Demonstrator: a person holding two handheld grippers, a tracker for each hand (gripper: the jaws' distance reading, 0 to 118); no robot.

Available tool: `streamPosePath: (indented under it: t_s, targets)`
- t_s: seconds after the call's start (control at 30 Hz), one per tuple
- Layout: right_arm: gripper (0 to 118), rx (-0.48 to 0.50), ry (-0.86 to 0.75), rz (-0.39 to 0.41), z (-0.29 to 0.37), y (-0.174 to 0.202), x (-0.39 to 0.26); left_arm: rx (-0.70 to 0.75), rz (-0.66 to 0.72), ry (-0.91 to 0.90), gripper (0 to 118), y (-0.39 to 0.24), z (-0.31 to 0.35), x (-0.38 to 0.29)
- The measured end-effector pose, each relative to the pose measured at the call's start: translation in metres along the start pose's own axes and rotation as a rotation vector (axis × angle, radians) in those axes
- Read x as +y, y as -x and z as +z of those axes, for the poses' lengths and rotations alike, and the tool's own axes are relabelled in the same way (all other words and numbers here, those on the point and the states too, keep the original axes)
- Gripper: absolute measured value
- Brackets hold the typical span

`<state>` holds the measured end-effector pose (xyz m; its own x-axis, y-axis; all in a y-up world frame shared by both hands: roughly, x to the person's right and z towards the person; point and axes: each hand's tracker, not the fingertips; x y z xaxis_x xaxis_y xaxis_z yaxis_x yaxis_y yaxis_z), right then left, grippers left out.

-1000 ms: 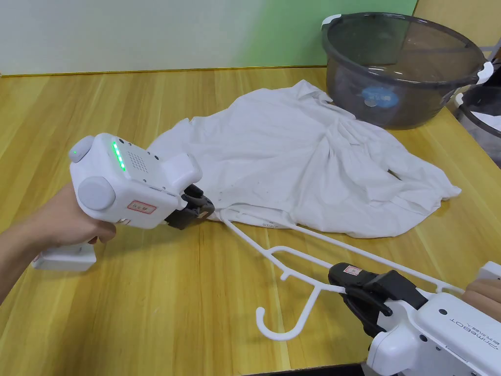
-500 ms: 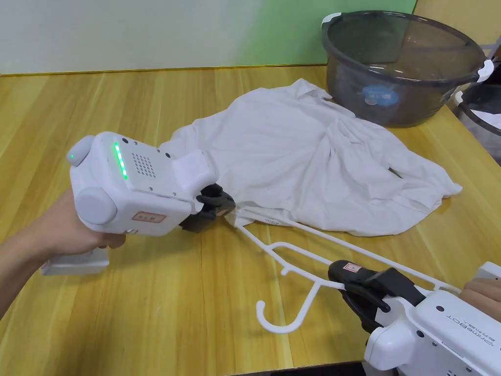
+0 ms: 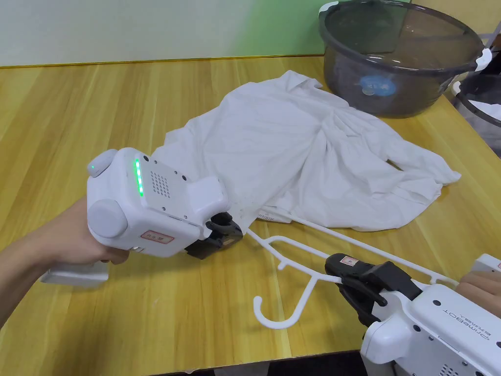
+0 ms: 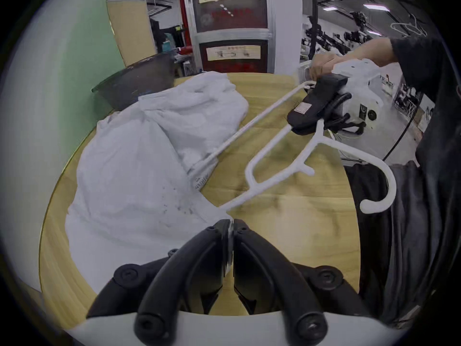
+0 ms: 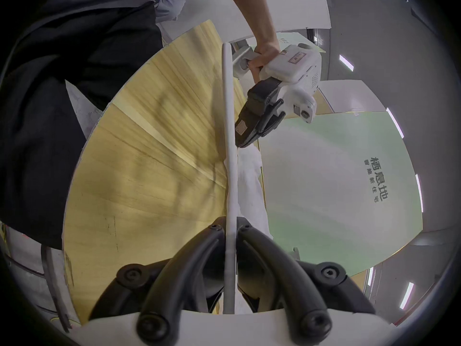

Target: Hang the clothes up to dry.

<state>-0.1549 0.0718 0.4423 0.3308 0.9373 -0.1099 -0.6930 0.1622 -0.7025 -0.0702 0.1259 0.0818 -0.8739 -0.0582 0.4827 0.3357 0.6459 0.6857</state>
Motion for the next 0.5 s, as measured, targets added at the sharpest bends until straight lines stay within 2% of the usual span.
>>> streamPosePath:
  t_s: [0.2,0.33,0.5]
  targets:
    - [6,-0.083,-0.005,0.016,0.002,0.007,-0.002,0.007,0.031,-0.037,4,0.005,0.012,-0.001]
    - [6,-0.140,-0.003,-0.011,0.003,0.000,0.001,0.027,0.046,-0.058,4,0.009,0.018,-0.002]
    - [6,-0.210,0.007,0.041,0.003,0.001,0.003,0.034,0.070,-0.086,4,0.019,0.021,-0.006]
